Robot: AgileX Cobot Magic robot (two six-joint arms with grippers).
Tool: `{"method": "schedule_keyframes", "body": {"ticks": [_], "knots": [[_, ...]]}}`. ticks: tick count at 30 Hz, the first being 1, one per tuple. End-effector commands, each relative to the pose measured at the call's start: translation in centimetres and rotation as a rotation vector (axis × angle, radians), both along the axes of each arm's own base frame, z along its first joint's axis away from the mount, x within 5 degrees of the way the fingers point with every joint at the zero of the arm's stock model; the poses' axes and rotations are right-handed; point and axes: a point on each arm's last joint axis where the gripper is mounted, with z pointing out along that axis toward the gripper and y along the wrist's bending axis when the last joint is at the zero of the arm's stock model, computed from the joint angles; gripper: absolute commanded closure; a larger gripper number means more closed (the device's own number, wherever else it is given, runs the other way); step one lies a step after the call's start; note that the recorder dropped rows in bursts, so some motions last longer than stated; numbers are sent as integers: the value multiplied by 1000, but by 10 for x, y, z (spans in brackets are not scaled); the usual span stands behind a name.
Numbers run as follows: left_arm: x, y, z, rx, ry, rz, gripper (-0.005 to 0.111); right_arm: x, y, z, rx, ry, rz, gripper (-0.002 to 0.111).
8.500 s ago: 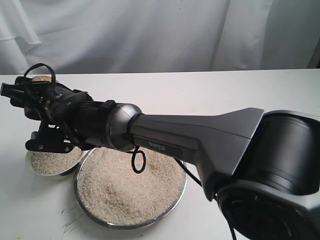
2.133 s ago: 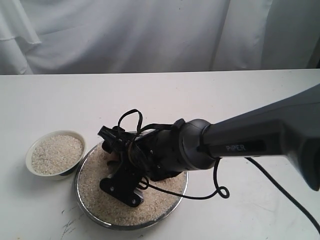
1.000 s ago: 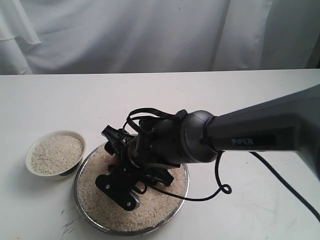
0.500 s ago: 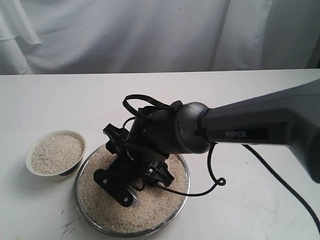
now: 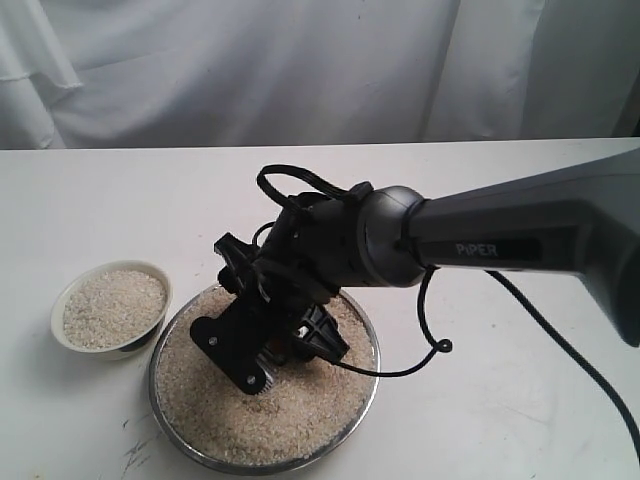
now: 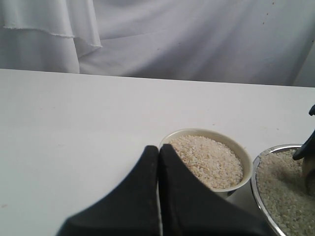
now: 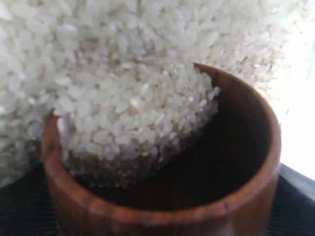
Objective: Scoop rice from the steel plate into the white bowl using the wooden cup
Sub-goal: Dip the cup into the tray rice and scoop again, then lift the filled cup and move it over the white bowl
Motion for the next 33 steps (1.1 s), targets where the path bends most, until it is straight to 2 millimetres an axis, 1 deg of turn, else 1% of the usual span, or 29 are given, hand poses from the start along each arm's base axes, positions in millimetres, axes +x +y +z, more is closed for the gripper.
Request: {"method": "schedule_keyframes", "body": {"ticks": [1, 2, 7, 16, 22, 25, 28, 30, 33], "knots": [[0, 0, -1, -4, -7, -1, 107, 1, 0, 6, 18, 7, -11, 108], [0, 0, -1, -4, -7, -1, 107, 1, 0, 5, 21, 14, -13, 108], [0, 0, -1, -4, -7, -1, 107, -1, 0, 19, 50, 11, -8, 108], [0, 0, -1, -4, -7, -1, 107, 2, -7, 40, 83, 6, -36, 108], [0, 0, -1, -4, -7, -1, 107, 2, -9, 46, 103, 36, -43, 108], [0, 0, -1, -4, -7, -1, 107, 2, -12, 45, 139, 122, -83, 108], [0, 0, -1, -4, -7, -1, 107, 6, -15, 46, 154, 130, -103, 108], [0, 0, -1, -4, -7, -1, 107, 9, -13, 50, 179, 135, -113, 108], [0, 0, -1, -4, -7, -1, 107, 11, -2, 66, 250, 145, -89, 108]]}}
